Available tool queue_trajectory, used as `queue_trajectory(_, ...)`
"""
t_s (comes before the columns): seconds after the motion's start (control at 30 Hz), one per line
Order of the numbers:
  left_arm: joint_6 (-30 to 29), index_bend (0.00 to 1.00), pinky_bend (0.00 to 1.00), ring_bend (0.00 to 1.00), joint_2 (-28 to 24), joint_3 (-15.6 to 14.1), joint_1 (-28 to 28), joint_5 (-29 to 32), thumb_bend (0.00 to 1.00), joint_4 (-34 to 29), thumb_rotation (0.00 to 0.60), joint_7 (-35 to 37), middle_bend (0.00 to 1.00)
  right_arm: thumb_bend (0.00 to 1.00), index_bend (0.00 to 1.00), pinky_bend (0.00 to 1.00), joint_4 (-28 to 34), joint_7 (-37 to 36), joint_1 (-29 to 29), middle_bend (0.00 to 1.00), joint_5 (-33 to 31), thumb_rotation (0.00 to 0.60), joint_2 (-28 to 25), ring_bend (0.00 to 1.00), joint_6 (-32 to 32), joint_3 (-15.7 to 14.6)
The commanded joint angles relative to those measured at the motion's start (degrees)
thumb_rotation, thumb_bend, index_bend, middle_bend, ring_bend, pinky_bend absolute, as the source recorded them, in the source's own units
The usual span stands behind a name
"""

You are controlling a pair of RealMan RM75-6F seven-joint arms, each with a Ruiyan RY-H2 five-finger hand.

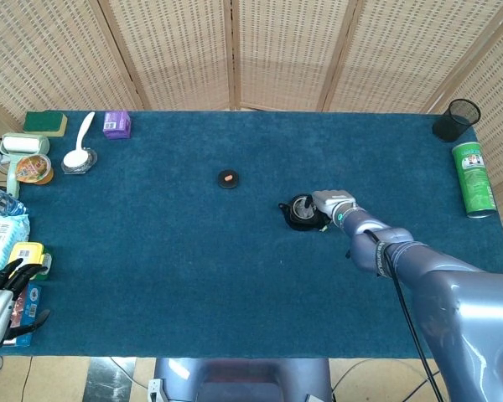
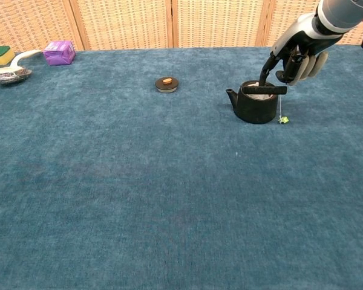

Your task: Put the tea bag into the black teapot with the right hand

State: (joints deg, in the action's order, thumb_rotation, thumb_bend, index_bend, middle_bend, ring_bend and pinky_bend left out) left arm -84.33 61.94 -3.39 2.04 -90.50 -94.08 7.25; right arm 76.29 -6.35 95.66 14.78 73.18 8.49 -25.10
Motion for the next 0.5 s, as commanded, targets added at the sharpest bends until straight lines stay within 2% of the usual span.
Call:
queue_trajectory(0.03,0.0,0.21,0.13,0.08,0.0,0.1,0.1,-0.1,0.29,0.0,0.6,0.0,0.19,0.88,0.18,1.0,0.8,-1.1,0.6,1.0,1.0,0.6,-0.2,1.0,-0.1,-0.1)
queue_trajectory(0.37,-0.3,0.21,0.13,0.08,0.0,0.0,-0.2,-0.1,0.29,0.3,0.6,0.3,0.19,0.86,0.18,1.0,1.7,-4.0,1.9,1.0,4.1,0.6,0.7,1.0,0.2,-0.6)
queue_trajectory(0.5,-0.4,0.21,0.13,0.08,-0.1,0.0,-0.3,0.0,0.29,0.4,0.6,0.5,0.19,0.86,0.18,1.0,0.9,-4.9,2.5,1.0,4.6,0.6,1.5,1.0,0.7,-1.9)
